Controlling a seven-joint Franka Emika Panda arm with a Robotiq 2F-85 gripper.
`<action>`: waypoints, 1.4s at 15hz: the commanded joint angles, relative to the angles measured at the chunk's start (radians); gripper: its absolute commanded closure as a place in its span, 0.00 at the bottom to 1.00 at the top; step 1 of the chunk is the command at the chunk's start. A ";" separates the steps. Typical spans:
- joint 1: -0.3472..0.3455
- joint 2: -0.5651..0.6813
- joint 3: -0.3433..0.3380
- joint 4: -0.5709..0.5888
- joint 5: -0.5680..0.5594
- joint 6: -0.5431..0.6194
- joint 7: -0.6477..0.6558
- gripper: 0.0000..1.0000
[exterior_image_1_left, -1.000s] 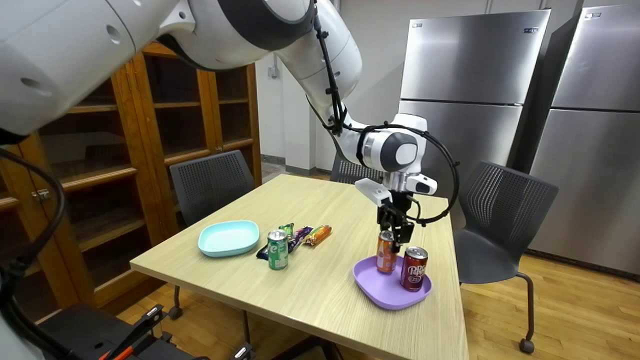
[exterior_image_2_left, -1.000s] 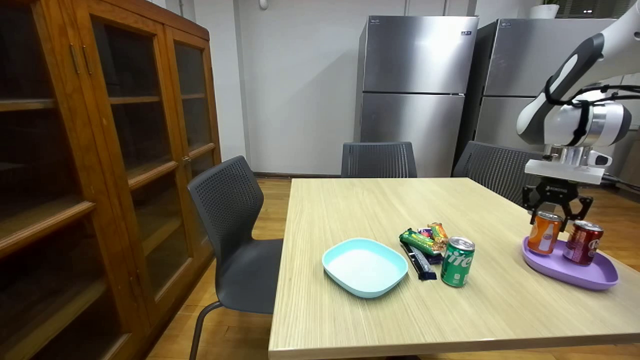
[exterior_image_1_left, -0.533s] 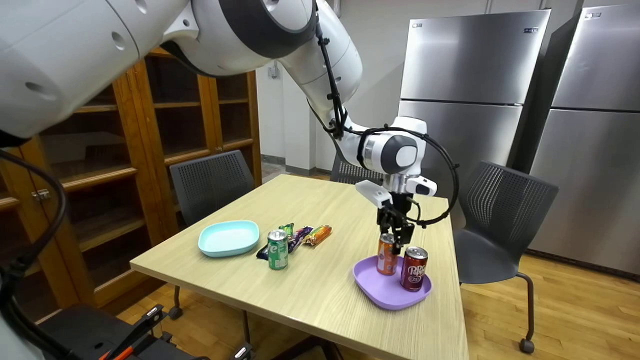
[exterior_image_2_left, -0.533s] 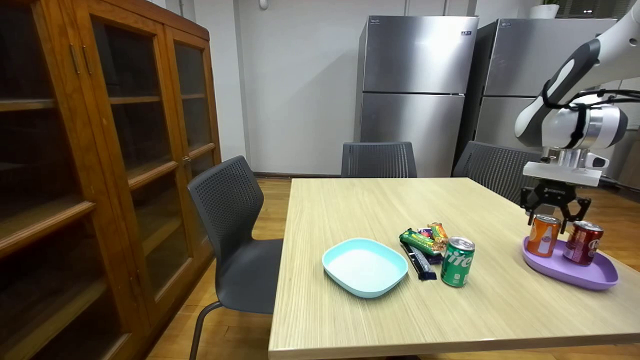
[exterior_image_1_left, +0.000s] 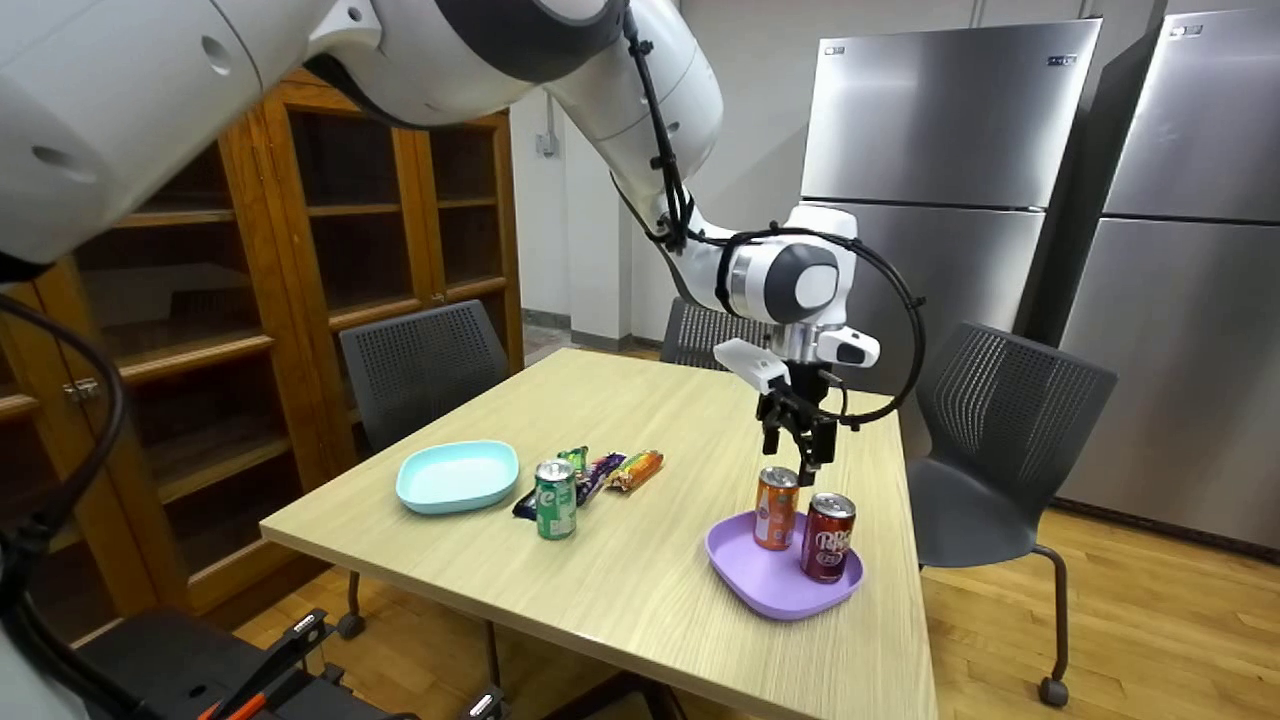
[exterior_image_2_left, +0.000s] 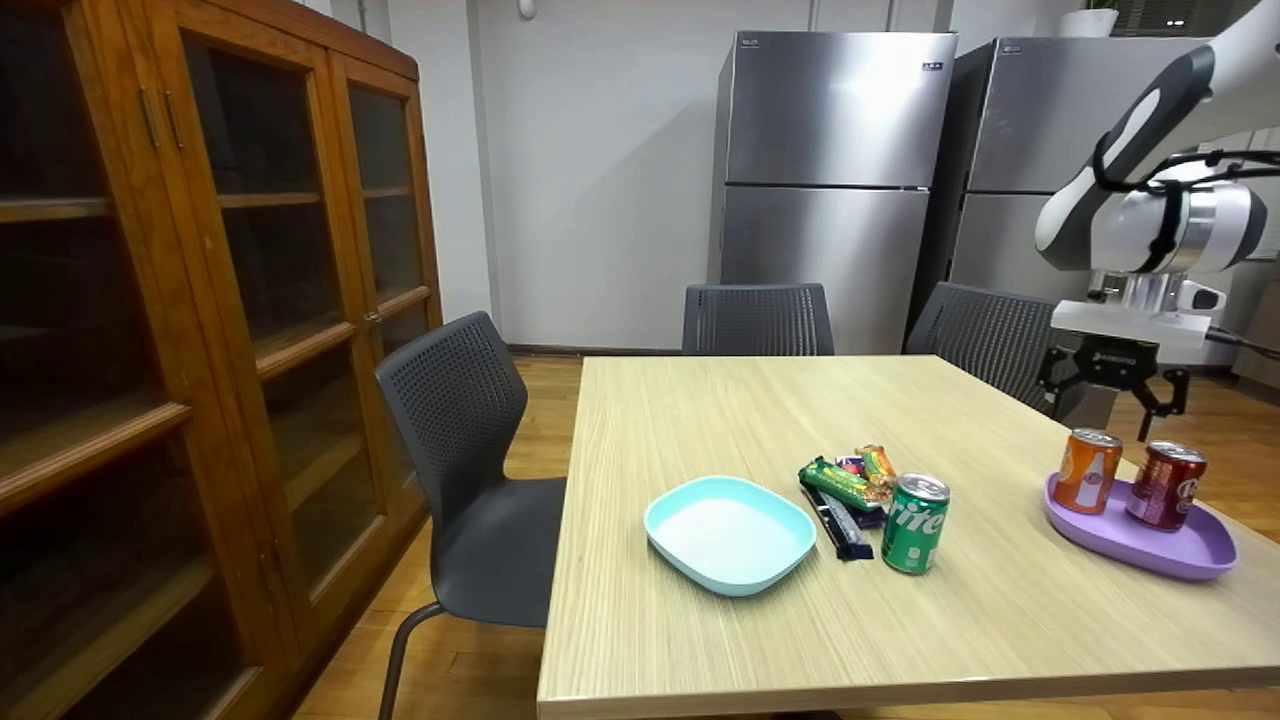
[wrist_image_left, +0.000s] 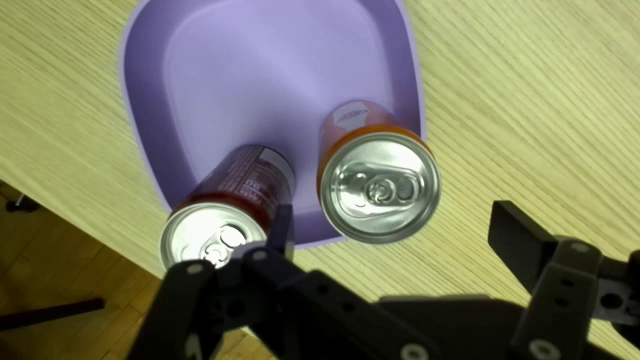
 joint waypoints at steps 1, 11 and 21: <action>0.036 -0.137 -0.009 -0.158 -0.027 0.047 0.001 0.00; 0.178 -0.431 0.020 -0.632 -0.095 0.253 -0.009 0.00; 0.278 -0.579 0.119 -0.908 -0.133 0.359 -0.043 0.00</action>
